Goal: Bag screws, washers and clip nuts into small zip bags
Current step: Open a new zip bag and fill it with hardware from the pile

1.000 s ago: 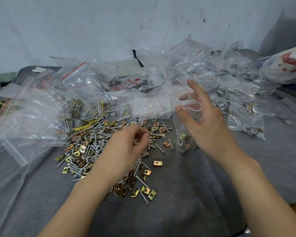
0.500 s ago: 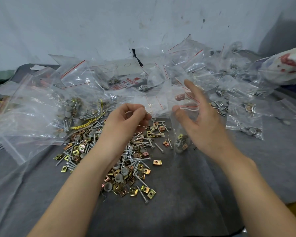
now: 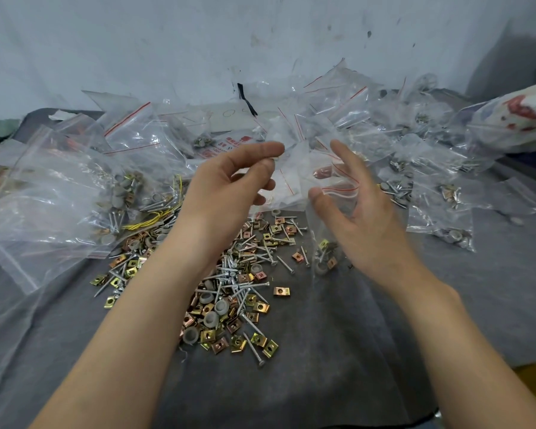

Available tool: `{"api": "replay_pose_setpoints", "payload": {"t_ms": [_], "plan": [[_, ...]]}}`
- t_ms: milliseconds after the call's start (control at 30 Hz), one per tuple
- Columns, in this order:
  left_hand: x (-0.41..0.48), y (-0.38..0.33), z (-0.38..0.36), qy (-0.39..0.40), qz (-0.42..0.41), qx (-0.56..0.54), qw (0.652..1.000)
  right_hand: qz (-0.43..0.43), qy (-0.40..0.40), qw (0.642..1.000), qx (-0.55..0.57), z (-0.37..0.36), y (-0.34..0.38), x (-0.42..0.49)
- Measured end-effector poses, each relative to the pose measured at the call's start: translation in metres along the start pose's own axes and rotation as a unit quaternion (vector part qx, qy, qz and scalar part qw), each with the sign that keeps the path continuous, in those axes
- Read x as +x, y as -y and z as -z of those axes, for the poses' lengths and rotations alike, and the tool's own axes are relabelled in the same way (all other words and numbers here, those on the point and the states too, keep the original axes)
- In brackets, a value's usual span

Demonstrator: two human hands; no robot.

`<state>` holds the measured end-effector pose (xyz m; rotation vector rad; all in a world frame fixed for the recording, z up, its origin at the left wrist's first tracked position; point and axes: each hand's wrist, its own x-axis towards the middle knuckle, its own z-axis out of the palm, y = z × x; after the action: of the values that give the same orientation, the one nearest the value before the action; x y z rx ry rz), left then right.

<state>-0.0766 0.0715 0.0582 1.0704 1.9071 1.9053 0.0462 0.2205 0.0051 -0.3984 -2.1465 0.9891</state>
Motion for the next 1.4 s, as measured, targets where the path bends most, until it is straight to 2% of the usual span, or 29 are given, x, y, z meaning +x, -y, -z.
{"api": "replay_pose_setpoints", "payload": {"t_ms": [167, 300, 433, 567, 733, 833, 900, 1000, 1067, 1400], "plan": [[0.0, -0.015, -0.009, 0.024, -0.125, 0.167, 0.978, 0.012, 0.003, 1.0, -0.004, -0.003, 0.003, 0.0], [0.002, -0.022, -0.016, 0.037, -0.165, 0.228, 0.959, 0.02, 0.017, 1.0, -0.002, -0.006, 0.005, -0.001], [0.004, -0.025, -0.019, 0.059, -0.168, 0.238, 0.955, 0.02, 0.022, 1.0, -0.006, -0.007, 0.004, -0.001], [0.006, -0.022, -0.019, 0.067, -0.159, 0.243, 0.955, 0.018, 0.016, 1.0, -0.003, -0.007, 0.003, -0.002], [0.011, -0.013, -0.009, 0.036, -0.145, 0.259, 0.954, 0.014, 0.001, 1.0, 0.009, -0.004, 0.001, -0.001], [0.011, -0.002, -0.001, 0.068, -0.087, 0.283, 0.953, 0.006, -0.013, 1.0, 0.016, -0.001, 0.0, 0.0], [0.008, 0.008, 0.004, 0.125, -0.032, 0.344, 0.93, 0.002, -0.014, 1.0, 0.02, 0.001, -0.001, 0.0], [-0.001, 0.022, 0.009, 0.224, 0.024, 0.447, 0.866, -0.001, -0.011, 1.0, 0.019, 0.005, -0.002, -0.001], [-0.007, 0.029, 0.01, 0.27, 0.057, 0.475, 0.836, -0.001, -0.012, 1.0, 0.017, 0.007, -0.002, -0.001], [-0.024, 0.037, 0.025, 0.305, 0.053, 0.495, 0.812, -0.006, -0.01, 1.0, 0.006, 0.009, 0.002, -0.002]]}}
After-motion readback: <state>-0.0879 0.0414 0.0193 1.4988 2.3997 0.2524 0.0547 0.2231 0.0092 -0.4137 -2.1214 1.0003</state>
